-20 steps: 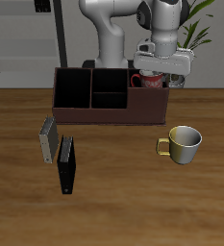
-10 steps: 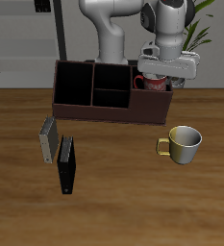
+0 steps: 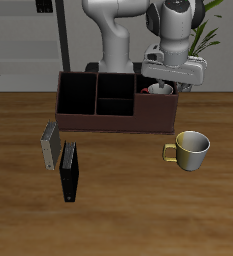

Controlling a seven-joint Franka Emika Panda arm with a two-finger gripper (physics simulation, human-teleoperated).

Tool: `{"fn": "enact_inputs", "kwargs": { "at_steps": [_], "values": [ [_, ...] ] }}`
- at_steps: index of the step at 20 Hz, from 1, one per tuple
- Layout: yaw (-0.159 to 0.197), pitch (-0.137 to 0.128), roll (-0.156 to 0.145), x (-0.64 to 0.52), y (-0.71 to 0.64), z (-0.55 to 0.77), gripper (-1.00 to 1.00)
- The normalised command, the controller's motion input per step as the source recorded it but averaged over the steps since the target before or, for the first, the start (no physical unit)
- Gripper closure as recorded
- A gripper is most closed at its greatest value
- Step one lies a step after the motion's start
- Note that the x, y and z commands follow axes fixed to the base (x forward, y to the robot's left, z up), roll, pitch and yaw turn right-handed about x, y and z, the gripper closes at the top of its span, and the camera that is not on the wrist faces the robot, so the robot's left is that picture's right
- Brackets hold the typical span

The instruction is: Place the red mug into the back desk caddy's right compartment

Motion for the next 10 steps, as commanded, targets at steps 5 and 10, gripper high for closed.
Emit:
{"fn": "enact_inputs", "kwargs": {
  "at_steps": [5,10],
  "values": [
    [-0.013,-0.001,-0.015,-0.03,-0.05,0.10,-1.00],
    [0.004,-0.024,-0.025,-0.11,-0.18,0.20,-1.00]
  ]
}}
